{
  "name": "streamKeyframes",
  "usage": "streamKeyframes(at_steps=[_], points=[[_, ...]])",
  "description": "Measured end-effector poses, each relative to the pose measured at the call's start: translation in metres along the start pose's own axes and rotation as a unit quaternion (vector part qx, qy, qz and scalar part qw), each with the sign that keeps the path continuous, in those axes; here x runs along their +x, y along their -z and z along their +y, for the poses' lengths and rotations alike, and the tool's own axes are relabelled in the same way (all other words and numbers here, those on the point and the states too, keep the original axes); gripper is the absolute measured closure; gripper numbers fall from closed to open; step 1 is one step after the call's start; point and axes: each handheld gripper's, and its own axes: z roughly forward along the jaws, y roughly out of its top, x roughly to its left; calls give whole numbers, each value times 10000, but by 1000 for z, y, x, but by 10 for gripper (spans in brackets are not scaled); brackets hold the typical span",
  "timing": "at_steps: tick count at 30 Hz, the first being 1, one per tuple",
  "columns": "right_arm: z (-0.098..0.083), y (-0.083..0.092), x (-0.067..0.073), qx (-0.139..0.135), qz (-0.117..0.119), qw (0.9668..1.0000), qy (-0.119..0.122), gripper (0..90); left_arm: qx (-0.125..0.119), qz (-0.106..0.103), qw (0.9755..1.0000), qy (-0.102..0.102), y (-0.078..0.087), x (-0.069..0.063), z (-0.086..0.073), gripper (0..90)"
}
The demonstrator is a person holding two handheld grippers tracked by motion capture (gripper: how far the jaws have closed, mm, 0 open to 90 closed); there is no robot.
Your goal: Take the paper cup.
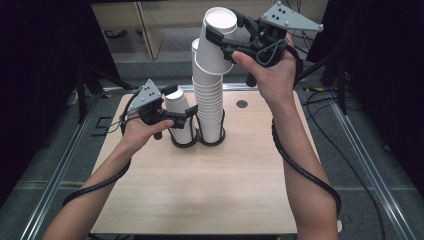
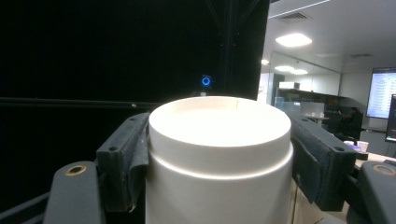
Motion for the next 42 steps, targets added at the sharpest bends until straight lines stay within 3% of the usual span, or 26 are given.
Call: streamKeyframes(at_steps=[26, 42], points=[[-41, 21, 27, 267, 233, 9993, -114, 276, 79, -165, 9998, 32, 20, -19, -21, 17], [-84, 38, 40, 552, 345, 9967, -476, 276, 196, -385, 9991, 27, 26, -35, -34, 16]])
